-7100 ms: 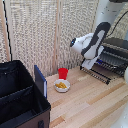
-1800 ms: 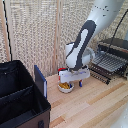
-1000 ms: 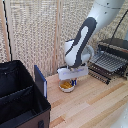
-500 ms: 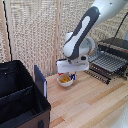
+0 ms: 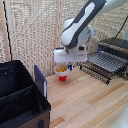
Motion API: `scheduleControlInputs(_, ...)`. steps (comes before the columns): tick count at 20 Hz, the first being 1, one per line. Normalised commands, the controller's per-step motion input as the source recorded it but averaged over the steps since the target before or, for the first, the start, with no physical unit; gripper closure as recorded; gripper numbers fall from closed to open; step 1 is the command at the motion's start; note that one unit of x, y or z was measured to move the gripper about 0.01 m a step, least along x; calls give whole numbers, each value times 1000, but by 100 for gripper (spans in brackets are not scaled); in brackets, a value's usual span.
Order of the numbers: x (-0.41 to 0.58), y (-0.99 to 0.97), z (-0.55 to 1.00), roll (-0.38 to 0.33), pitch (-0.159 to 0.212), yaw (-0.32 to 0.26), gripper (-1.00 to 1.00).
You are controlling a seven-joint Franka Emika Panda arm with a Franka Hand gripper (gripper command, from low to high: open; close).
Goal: Gently stretch your hand towards the oven tray's handle, obtaining a firm grip, and draw it cautiously out of the oven. Transition your grip to the hot dog bowl, gingerly seizing the edge, and elevate it from the surface. Hover the bowl over the tray, delicately lower it, and temper your grip, establishing the bowl's equilibrium.
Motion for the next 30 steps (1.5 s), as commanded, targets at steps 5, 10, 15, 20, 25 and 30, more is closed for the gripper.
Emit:
scheduleControlInputs(5, 463, -212, 868, -5, 59, -192, 100)
scheduleControlInputs(10, 431, -488, 764, 13, 60, -151, 100)
scheduleControlInputs(15, 427, -670, 583, 36, 41, -96, 100)
scheduleControlInputs(20, 284, -881, 381, 44, 35, -45, 100)
scheduleControlInputs(25, 99, -978, 245, 53, 58, -26, 100)
scheduleControlInputs(30, 61, -940, 73, 25, 19, -68, 100)
